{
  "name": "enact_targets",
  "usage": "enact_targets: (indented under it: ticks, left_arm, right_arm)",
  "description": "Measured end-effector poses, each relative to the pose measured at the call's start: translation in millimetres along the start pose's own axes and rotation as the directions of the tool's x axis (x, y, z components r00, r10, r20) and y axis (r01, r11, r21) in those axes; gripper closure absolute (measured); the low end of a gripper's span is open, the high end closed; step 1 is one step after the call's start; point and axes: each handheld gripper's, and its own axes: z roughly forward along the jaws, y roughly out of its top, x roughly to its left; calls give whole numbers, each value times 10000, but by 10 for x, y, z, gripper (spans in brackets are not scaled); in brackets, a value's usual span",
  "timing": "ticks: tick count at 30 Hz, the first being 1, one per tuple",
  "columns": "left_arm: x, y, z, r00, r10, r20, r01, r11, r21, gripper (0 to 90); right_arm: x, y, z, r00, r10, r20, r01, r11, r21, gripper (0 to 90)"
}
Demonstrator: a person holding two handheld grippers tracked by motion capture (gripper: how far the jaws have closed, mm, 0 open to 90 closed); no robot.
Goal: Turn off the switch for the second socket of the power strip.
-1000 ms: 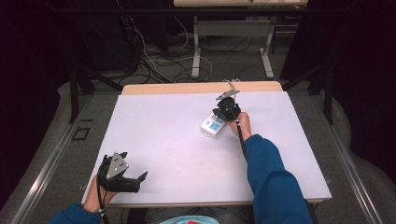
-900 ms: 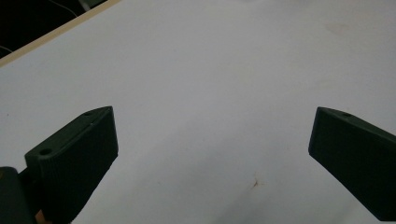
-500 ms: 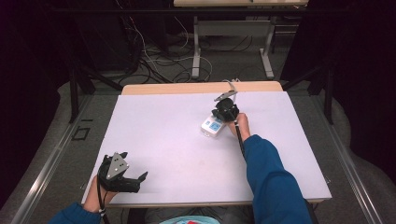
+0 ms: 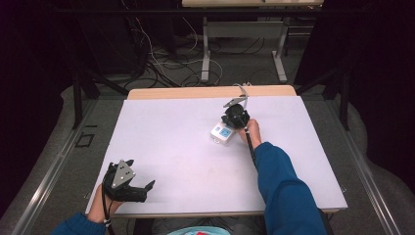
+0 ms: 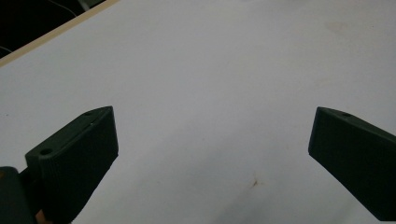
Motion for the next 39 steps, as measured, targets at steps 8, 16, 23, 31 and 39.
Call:
enact_targets:
  ticks: [8, 16, 23, 31, 39]
  left_arm:
    - [5, 3, -1, 9999, 131, -42, -130, 9999, 42, 13]
    - [-4, 2, 4, 10000, 38, 1, -38, 10000, 54, 13]
    - [-5, 2, 8, 10000, 20, 12, -20, 10000, 36, 13]
    - [-7, 2, 11, 10000, 4, 17, -5, 10000, 36, 13]
    - [-8, 2, 13, 10000, 2, 23, -2, 10000, 48, 14]
  right_arm:
    - [-5, -19, 1, 9997, 253, -6, -253, 9996, -137, 900]
    - [-9, -29, 3, 9992, 402, -29, -403, 9991, -167, 900]
    - [-2, -43, 2, 9995, 300, 49, -298, 9991, -286, 900]
    - [16, -50, 3, 9993, 334, 155, -329, 9990, -304, 900]
    - [25, -57, 8, 9989, 433, 195, -425, 9983, -399, 900]
